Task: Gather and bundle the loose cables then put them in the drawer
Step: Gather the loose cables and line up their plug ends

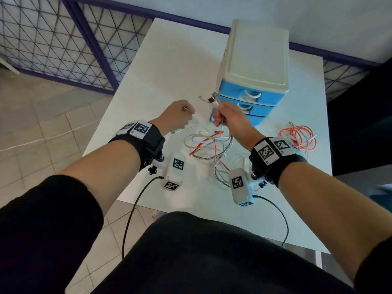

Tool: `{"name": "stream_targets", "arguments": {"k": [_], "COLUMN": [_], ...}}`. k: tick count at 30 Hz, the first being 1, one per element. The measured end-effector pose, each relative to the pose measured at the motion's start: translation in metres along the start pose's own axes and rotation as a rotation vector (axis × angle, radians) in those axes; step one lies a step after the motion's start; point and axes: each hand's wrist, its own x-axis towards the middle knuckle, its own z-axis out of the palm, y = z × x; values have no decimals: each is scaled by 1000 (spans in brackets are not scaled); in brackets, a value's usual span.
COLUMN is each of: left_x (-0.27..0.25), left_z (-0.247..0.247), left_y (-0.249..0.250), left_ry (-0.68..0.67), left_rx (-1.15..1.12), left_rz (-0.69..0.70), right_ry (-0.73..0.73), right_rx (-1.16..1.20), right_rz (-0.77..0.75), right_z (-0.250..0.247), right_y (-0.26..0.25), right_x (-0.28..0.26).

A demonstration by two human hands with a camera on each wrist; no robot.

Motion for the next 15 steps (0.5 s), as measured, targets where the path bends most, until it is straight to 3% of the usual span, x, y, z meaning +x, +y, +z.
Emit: {"name": "stream_targets", "arguments": {"k": [2, 5, 9, 12, 15], "left_x": [2, 2, 2, 6, 11], "left_z": [10, 25, 47, 51, 38], "left_y": [4, 19, 27, 20, 6], "left_ry": [-121, -387, -674, -785, -733], "left_rx": [118, 353, 631, 744, 711], "left_rz": [131, 299, 313, 283, 262], "right_ry": [27, 8, -26, -2, 86], "right_rx": [191, 291, 418, 316, 205], "right_rz": [100, 178, 169, 232, 270], "right_z": [-3, -10, -19, -22, -29], "right_y": [-8, -15, -16, -29, -33], "right_x": [-2, -4, -6, -3, -1]}}
